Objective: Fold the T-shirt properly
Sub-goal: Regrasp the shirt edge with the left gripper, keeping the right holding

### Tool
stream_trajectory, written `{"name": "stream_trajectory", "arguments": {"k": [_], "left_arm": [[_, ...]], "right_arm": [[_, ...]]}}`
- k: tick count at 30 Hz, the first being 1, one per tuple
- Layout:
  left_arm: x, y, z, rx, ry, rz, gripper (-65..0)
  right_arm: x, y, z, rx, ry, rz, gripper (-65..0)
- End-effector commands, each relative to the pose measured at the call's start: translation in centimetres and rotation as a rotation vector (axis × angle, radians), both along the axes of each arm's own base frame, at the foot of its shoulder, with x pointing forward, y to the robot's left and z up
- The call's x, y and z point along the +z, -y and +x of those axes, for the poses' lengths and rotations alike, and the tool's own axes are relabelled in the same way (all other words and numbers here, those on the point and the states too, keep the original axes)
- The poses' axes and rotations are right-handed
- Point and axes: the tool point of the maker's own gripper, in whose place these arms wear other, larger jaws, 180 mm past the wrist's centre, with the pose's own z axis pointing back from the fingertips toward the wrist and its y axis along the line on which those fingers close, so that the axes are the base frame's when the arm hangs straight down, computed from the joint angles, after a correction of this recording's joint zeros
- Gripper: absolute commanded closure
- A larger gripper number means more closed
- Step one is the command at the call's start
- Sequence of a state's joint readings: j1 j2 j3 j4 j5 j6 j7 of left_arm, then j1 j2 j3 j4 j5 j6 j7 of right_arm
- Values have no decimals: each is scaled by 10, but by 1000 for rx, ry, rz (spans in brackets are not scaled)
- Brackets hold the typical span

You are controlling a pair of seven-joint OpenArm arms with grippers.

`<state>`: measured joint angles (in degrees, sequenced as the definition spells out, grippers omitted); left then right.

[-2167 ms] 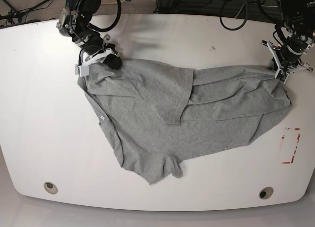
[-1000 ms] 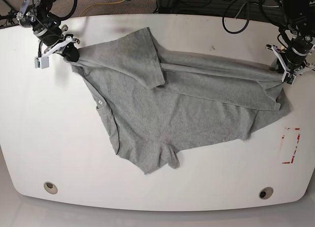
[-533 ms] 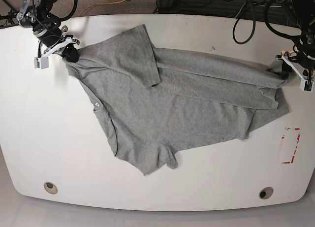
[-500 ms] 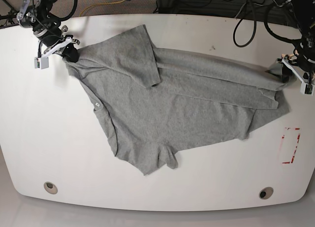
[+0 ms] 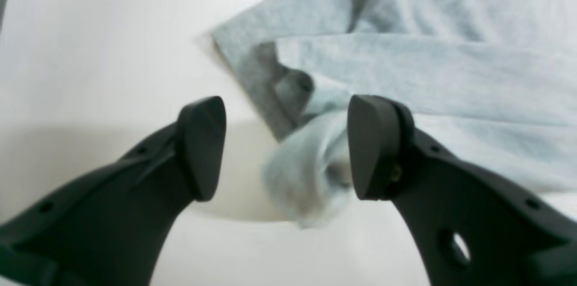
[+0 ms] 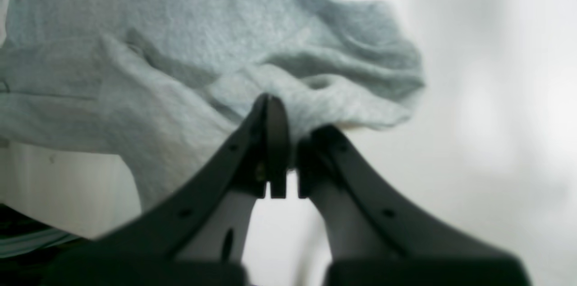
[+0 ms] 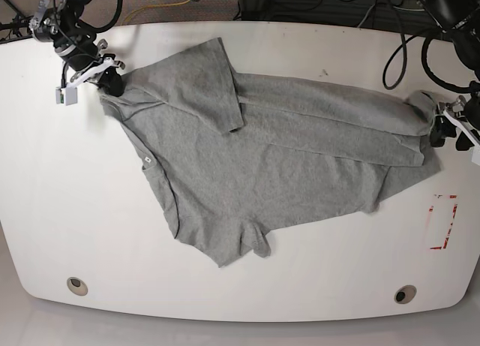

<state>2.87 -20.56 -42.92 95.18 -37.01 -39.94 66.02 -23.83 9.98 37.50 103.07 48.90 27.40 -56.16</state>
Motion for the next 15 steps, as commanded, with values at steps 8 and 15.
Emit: {"name": "stream_trajectory", "arguments": {"k": [8,15], "left_arm": [[17,-7,18,3,31,15,-392],[-24,-6,47,28,-38,41,-392]], "right_arm": [[13,1,10,3,55,-3,0],[14,2,11,4,58,-5,0]]}}
